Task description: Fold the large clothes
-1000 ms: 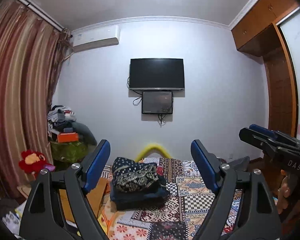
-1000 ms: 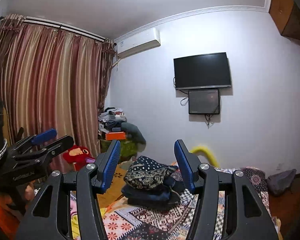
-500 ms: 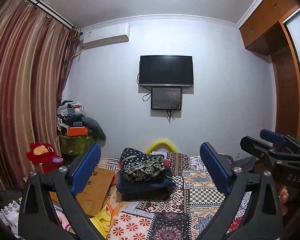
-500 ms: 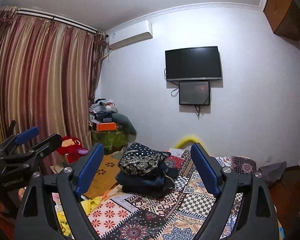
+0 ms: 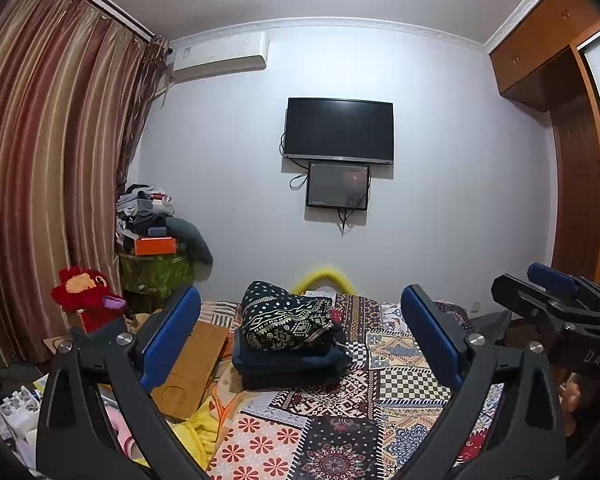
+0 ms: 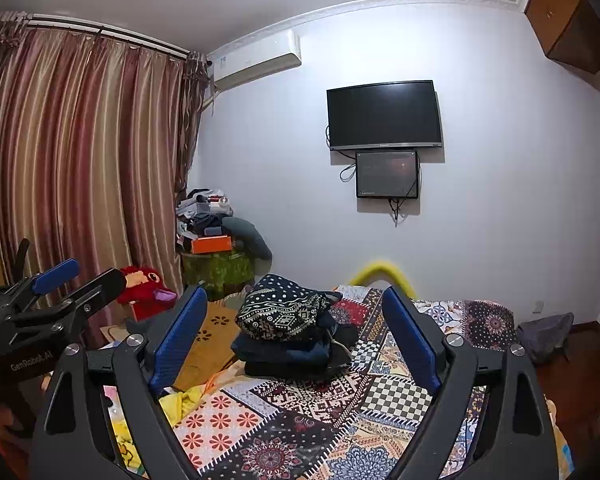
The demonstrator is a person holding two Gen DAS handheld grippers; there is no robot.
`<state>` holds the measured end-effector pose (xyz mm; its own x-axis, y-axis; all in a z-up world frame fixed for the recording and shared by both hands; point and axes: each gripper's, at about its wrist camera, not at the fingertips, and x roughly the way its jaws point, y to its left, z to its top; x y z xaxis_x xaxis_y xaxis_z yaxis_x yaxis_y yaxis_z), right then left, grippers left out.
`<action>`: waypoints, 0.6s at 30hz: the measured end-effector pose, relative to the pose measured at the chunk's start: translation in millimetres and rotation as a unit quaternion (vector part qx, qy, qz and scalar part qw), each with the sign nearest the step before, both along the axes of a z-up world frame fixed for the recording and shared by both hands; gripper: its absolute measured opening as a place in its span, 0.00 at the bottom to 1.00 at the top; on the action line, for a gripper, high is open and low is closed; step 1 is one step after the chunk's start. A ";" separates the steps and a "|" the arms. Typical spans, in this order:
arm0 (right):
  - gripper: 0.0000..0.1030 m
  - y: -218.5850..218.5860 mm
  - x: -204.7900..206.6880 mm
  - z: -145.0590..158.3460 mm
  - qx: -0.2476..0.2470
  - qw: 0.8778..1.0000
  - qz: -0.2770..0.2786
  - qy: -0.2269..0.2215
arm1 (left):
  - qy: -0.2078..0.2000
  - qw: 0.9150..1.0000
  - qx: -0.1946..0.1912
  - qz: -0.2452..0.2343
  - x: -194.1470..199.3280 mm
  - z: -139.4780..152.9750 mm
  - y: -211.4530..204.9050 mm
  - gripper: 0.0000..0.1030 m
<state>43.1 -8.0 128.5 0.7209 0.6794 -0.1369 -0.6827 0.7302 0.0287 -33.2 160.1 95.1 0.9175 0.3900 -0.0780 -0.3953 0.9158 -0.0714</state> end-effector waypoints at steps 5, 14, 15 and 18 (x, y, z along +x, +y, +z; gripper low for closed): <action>0.85 -1.4 1.7 -3.4 -0.003 1.000 0.002 0.007 | 0.005 1.000 0.001 0.004 2.8 -3.0 0.0 0.98; 0.85 -5.3 4.5 -3.4 -0.003 1.000 0.003 0.013 | 0.006 1.000 -0.003 0.001 5.8 -5.5 0.0 0.98; 0.85 -5.5 4.6 -3.1 -0.003 1.000 0.003 0.013 | 0.006 1.000 -0.004 0.003 5.0 -5.7 0.4 0.98; 0.85 -6.2 5.2 -3.7 -0.002 1.000 0.004 0.015 | 0.005 1.000 -0.005 0.004 6.1 -6.5 1.0 0.98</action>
